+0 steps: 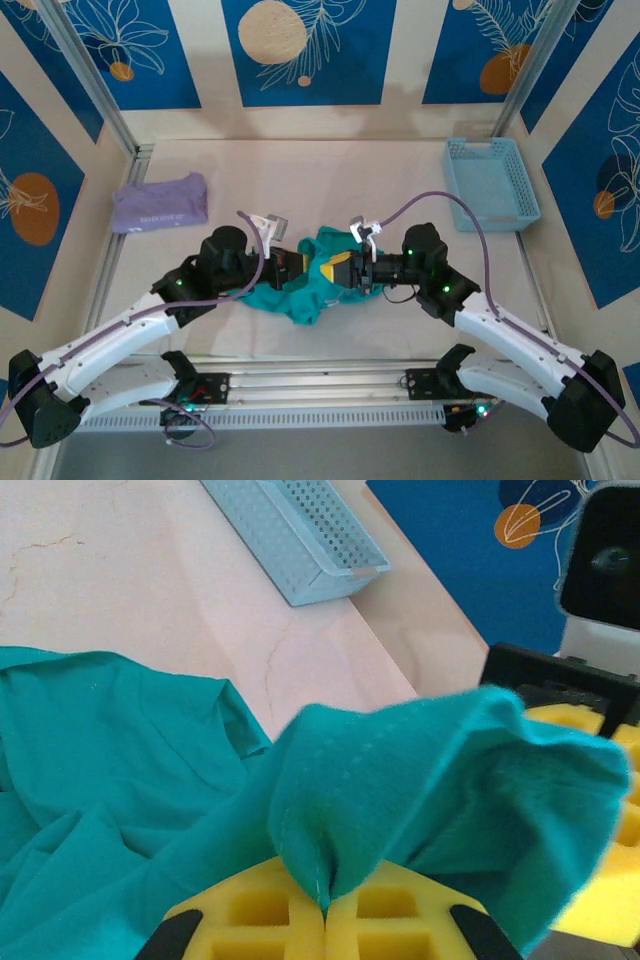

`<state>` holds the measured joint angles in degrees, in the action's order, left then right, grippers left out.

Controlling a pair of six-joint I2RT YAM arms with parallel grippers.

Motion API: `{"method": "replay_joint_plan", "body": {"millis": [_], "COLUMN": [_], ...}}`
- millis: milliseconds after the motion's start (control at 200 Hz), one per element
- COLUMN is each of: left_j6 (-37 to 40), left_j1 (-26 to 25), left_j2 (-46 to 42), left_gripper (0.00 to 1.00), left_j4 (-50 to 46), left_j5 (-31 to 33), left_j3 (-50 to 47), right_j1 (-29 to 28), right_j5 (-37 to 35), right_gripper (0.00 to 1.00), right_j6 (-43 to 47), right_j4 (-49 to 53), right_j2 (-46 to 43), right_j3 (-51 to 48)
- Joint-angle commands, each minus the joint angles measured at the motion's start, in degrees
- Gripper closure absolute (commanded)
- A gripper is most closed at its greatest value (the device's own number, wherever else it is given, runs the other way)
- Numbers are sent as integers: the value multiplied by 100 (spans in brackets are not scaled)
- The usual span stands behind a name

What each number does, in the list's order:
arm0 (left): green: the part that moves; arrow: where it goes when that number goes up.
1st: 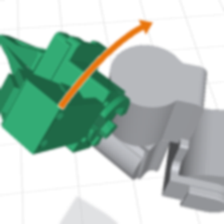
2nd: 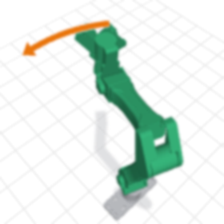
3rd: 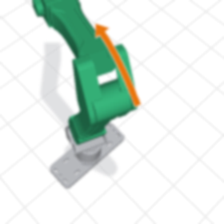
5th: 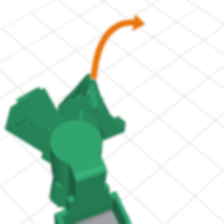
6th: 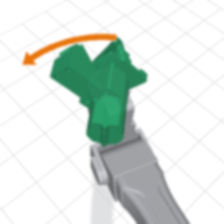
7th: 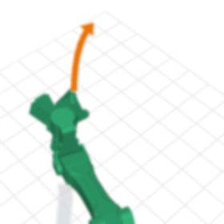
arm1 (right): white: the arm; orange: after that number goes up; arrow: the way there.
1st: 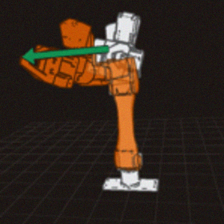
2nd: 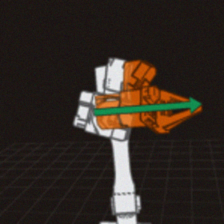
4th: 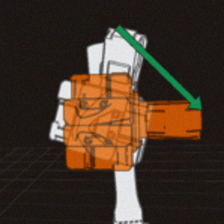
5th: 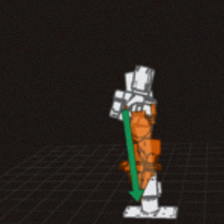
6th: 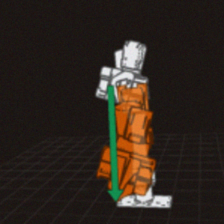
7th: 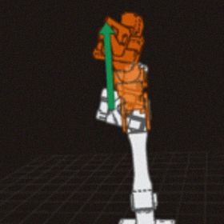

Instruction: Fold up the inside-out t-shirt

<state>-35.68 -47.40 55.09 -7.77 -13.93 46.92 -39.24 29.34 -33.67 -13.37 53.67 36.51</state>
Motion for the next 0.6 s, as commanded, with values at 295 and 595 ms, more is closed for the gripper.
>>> {"method": "replay_joint_plan", "body": {"millis": [295, 595], "left_j6": [45, 86], "left_j1": [123, 162], "left_j2": [-383, -882], "left_gripper": [99, 63], "left_j4": [211, 169], "left_j5": [-329, -281], "left_j3": [-259, -628], "right_j1": [-15, -31], "right_j5": [-216, -408], "right_gripper": [94, 100], "right_j6": [-347, -814], "right_j4": [-401, -1142], "right_j2": [114, 142], "right_j3": [-75, -295]}}
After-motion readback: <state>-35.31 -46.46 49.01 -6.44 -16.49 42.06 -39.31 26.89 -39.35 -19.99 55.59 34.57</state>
